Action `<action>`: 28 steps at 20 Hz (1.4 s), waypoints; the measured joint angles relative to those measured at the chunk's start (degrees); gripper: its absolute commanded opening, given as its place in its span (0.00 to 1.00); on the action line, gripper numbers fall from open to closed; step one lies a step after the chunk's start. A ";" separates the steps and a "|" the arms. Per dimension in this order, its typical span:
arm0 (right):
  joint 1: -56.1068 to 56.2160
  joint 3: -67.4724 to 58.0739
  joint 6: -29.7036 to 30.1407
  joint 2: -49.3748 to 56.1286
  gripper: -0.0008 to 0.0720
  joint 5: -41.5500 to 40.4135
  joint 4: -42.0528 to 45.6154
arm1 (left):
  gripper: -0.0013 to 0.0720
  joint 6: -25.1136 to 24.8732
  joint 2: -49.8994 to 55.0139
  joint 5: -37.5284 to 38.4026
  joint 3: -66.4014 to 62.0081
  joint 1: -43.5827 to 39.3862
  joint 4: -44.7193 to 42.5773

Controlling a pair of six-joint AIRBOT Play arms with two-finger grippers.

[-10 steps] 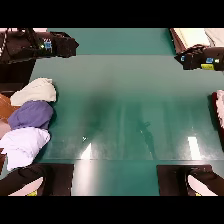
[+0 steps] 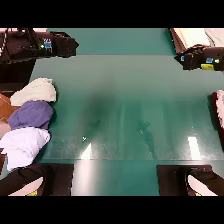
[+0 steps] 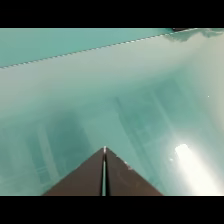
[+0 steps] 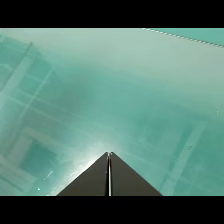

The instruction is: Fold the shirts.

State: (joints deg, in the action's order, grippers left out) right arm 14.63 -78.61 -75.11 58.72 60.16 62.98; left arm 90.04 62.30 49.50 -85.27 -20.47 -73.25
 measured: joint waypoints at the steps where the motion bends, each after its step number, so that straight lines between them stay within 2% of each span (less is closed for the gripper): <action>1: -0.02 0.00 0.00 0.00 0.04 0.00 -0.02 | 0.06 -0.02 0.00 0.00 0.00 -0.02 0.00; 4: 0.00 0.02 -0.02 0.00 0.04 0.00 0.00 | 0.08 -0.02 0.00 -0.42 0.00 -0.02 0.17; 5: 0.00 0.00 -0.02 0.00 0.04 0.00 0.00 | 0.51 -0.07 0.00 -1.25 0.00 0.00 0.13; 6: 0.00 0.00 -0.02 0.00 0.04 0.00 -0.02 | 0.78 -0.11 0.00 -2.27 0.00 0.00 -0.46; 10: 0.00 0.00 -0.02 0.00 0.04 0.00 0.00 | 0.77 1.86 1.09 -2.14 0.22 2.45 -10.29; 14: -0.02 0.00 -0.04 0.00 0.04 0.00 -0.04 | 0.77 4.63 4.50 2.40 5.07 10.97 -18.67; 19: -0.02 0.00 -0.04 0.00 0.04 0.00 -0.17 | 0.77 5.68 11.58 2.54 14.34 21.53 -21.70; 23: 0.00 0.00 -0.04 0.00 0.04 -0.02 -0.31 | 0.77 5.88 17.81 0.76 16.96 25.77 -22.21; 24: 0.00 0.00 -0.04 0.00 0.04 0.00 -0.31 | 0.51 5.92 18.69 0.48 17.20 26.23 -22.21; 25: 0.00 0.00 -0.04 0.00 0.04 -0.02 -0.31 | 0.14 5.95 19.32 0.11 17.27 26.60 -22.18; 26: 0.00 0.02 -0.04 0.00 0.04 0.00 -0.31 | 0.06 5.99 19.74 0.07 17.25 26.88 -22.14; 28: 0.00 0.00 -0.04 0.00 0.04 -0.02 -0.31 | 0.06 6.03 20.13 0.28 16.50 27.21 -22.14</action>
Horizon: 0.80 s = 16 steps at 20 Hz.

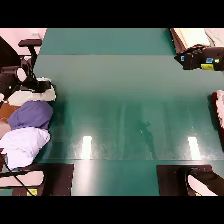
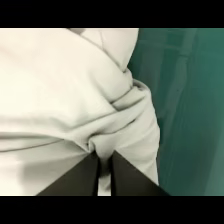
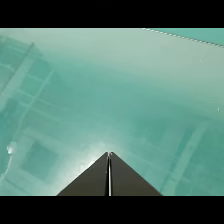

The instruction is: Fold the shirts.

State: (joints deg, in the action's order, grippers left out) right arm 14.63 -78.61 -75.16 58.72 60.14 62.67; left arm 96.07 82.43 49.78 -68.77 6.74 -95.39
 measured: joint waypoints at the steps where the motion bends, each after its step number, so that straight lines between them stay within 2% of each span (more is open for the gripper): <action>1: 0.00 0.00 0.00 0.00 0.04 0.00 -0.07 | 0.06 0.00 -0.11 0.74 -0.72 0.11 0.00; 4: 0.00 -0.09 0.00 -0.76 0.04 -0.98 -0.07 | 0.06 -0.04 -3.82 2.43 -4.52 0.26 -0.04; 9: 0.00 -5.64 0.00 -3.30 0.04 -4.83 -0.04 | 0.05 -1.25 -17.86 4.22 -17.22 -2.45 1.42; 13: 0.00 -11.98 0.02 -3.72 0.04 -5.92 0.31 | 0.05 -3.34 -25.27 7.41 -26.58 -12.26 1.55; 16: -0.02 -14.40 0.02 -3.78 0.04 -5.97 0.44 | 0.05 -4.02 -25.68 10.47 -29.27 -22.75 1.62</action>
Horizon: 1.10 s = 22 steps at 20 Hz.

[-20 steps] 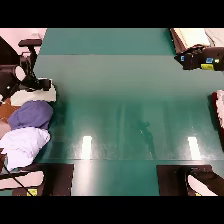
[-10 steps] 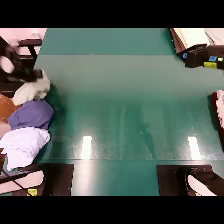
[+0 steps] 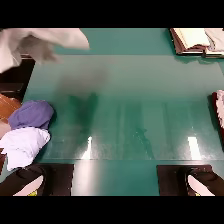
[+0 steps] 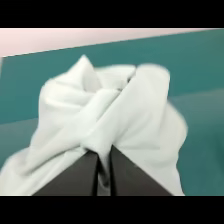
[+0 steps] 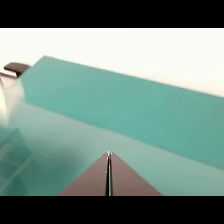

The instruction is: Fold the shirts.

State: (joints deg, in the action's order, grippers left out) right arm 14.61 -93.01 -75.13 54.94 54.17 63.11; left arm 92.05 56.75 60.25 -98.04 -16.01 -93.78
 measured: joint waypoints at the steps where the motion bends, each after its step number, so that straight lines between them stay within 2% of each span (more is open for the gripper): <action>1: -0.02 -0.46 0.00 0.00 0.04 0.22 0.04 | 0.05 -0.15 1.03 1.11 -0.48 -4.00 0.02; 4: -0.13 -1.11 0.02 0.00 0.04 1.14 0.07 | 0.07 -0.50 7.39 5.09 -1.18 -15.98 0.26; 6: -0.17 -1.29 0.02 -0.02 0.04 1.49 0.07 | 0.86 -1.86 12.85 6.08 -1.40 -22.49 1.99; 9: -0.20 -1.44 0.02 -0.39 0.04 2.19 0.07 | 0.86 -3.91 20.81 6.23 -1.51 -28.96 7.48; 12: -0.39 -1.51 0.04 -1.11 0.04 2.78 0.07 | 0.86 -4.72 24.70 5.62 -1.64 -29.00 8.72; 17: -0.48 -1.51 0.04 -1.86 0.04 3.41 0.02 | 0.86 -3.45 28.09 4.79 -0.35 -17.51 10.47; 22: -0.48 -1.51 0.04 -1.97 0.04 4.44 -0.02 | 0.86 -2.32 35.69 4.48 4.13 -4.50 19.63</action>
State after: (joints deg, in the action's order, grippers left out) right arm 14.13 -94.52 -75.09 52.97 58.61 63.09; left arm 89.73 92.44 64.73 -93.91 -20.51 -74.15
